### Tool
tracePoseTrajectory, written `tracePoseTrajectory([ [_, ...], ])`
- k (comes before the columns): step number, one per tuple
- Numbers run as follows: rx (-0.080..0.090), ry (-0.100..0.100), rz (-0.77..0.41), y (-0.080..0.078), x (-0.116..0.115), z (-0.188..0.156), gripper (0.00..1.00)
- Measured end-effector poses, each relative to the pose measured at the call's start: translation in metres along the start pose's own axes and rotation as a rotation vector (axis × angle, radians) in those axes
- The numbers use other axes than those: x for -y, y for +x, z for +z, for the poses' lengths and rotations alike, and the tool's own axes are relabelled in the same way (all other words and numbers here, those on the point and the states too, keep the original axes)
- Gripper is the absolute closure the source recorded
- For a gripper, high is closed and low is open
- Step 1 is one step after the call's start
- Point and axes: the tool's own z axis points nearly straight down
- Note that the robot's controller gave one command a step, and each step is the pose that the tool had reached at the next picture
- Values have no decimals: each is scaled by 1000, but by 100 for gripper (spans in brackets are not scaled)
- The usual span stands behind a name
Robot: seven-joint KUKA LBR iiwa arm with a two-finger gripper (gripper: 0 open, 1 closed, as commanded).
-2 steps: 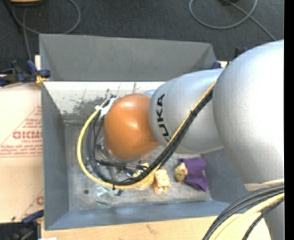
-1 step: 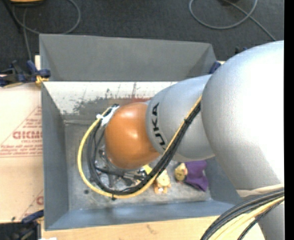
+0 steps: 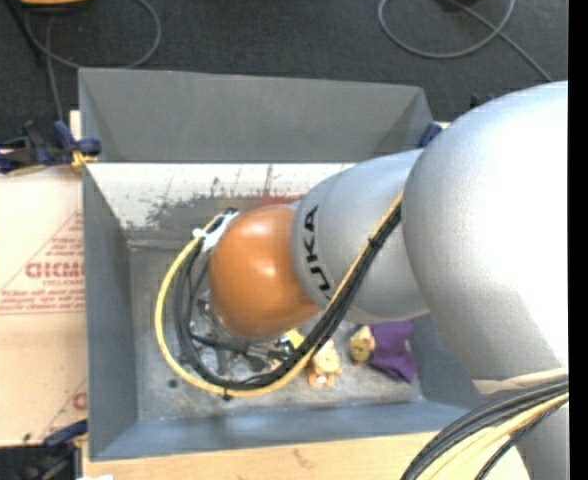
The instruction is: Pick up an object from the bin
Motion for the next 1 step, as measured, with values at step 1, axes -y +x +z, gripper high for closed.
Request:
tracePoseTrajectory([
  [1,0,-2,1,0,0,-2,100],
])
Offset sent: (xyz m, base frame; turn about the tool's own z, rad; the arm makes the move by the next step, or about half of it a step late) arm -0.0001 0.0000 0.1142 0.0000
